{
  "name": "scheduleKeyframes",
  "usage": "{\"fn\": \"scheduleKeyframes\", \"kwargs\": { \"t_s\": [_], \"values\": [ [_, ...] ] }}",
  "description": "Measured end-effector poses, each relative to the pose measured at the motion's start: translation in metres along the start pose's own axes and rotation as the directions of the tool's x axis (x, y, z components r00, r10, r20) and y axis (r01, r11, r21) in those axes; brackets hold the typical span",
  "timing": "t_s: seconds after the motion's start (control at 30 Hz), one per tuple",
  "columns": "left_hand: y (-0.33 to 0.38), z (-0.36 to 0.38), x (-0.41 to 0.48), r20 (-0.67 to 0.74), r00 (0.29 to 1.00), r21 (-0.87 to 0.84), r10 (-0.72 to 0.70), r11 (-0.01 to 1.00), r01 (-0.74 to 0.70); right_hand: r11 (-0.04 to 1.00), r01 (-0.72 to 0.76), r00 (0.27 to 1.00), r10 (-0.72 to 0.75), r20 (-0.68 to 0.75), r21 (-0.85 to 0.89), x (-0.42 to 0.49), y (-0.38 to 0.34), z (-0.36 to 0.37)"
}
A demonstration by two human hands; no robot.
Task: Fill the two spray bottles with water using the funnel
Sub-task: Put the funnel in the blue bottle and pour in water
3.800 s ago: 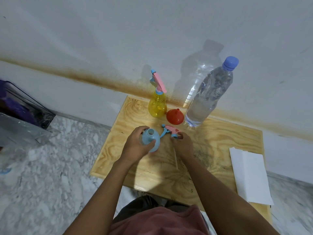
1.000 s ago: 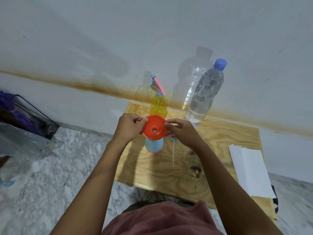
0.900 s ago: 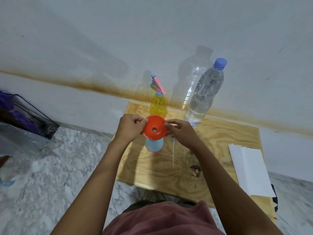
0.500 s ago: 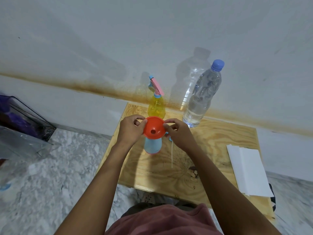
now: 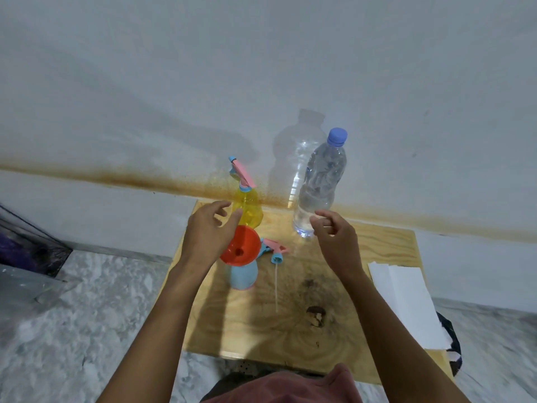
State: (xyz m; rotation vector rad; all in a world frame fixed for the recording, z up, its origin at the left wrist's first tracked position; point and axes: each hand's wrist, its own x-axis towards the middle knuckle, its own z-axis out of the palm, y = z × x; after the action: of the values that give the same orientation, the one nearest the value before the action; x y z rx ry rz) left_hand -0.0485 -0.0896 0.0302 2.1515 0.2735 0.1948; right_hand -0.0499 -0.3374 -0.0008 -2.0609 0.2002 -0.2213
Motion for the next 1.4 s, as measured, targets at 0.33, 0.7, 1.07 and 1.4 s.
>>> {"fn": "scheduleKeyframes", "kwargs": {
  "t_s": [0.33, 0.7, 1.07, 1.4],
  "values": [
    [0.130, 0.079, 0.051, 0.338, 0.915, -0.161, 0.220, 0.971, -0.174, 0.999, -0.035, 0.998, 0.034, 0.052, 0.016, 0.067, 0.016, -0.032],
    [0.123, 0.110, 0.101, 0.490, 0.809, -0.226, 0.324, 0.944, -0.241, 0.986, 0.041, 0.993, -0.058, 0.099, 0.164, 0.104, 0.017, -0.018],
    [0.114, 0.113, 0.104, 0.522, 0.790, -0.341, 0.322, 0.928, -0.152, 0.981, 0.037, 0.999, -0.030, -0.040, 0.189, 0.090, 0.003, -0.012],
    [0.130, 0.098, 0.062, 0.504, 0.770, -0.387, 0.390, 0.899, -0.203, 0.967, 0.074, 0.995, -0.056, -0.078, 0.242, 0.048, -0.006, -0.039]
  ]
}}
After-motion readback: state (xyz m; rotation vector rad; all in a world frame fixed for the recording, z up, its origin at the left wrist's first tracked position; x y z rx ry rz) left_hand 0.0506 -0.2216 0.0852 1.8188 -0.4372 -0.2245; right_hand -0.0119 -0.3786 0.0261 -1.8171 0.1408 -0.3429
